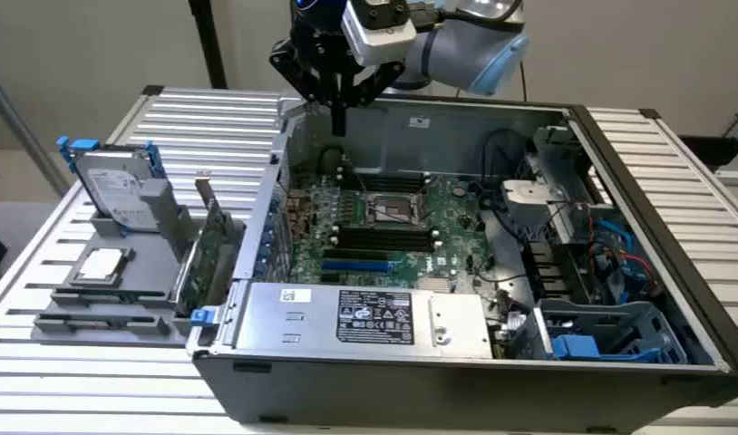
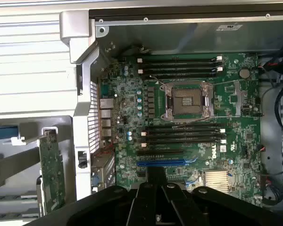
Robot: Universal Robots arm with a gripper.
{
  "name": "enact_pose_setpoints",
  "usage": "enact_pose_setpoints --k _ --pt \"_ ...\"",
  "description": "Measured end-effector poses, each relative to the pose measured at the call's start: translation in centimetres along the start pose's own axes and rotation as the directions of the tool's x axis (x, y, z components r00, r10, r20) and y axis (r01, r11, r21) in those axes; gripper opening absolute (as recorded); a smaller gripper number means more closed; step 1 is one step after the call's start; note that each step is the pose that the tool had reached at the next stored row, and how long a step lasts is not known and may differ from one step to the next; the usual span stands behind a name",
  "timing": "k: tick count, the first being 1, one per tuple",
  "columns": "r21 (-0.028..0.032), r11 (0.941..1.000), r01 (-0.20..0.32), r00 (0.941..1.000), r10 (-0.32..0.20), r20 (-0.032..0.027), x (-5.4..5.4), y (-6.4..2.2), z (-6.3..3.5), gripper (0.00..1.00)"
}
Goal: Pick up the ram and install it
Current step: 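Reach for the ram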
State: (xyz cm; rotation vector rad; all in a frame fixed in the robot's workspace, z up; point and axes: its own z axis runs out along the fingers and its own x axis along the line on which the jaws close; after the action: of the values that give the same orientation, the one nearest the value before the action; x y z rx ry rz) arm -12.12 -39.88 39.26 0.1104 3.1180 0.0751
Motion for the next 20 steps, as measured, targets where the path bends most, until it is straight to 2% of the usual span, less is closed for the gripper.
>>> enact_pose_setpoints --k 14,16,20 --pt "0.0003 1.0000 0.000 1.0000 0.000 -0.0002 0.0 -0.07 -0.02 0.00" --pt "0.0001 1.0000 0.000 1.0000 0.000 0.0000 0.1 -0.45 -0.03 0.00" --pt "0.0002 1.0000 0.000 1.0000 0.000 0.0000 0.8 -1.85 -0.08 0.00"
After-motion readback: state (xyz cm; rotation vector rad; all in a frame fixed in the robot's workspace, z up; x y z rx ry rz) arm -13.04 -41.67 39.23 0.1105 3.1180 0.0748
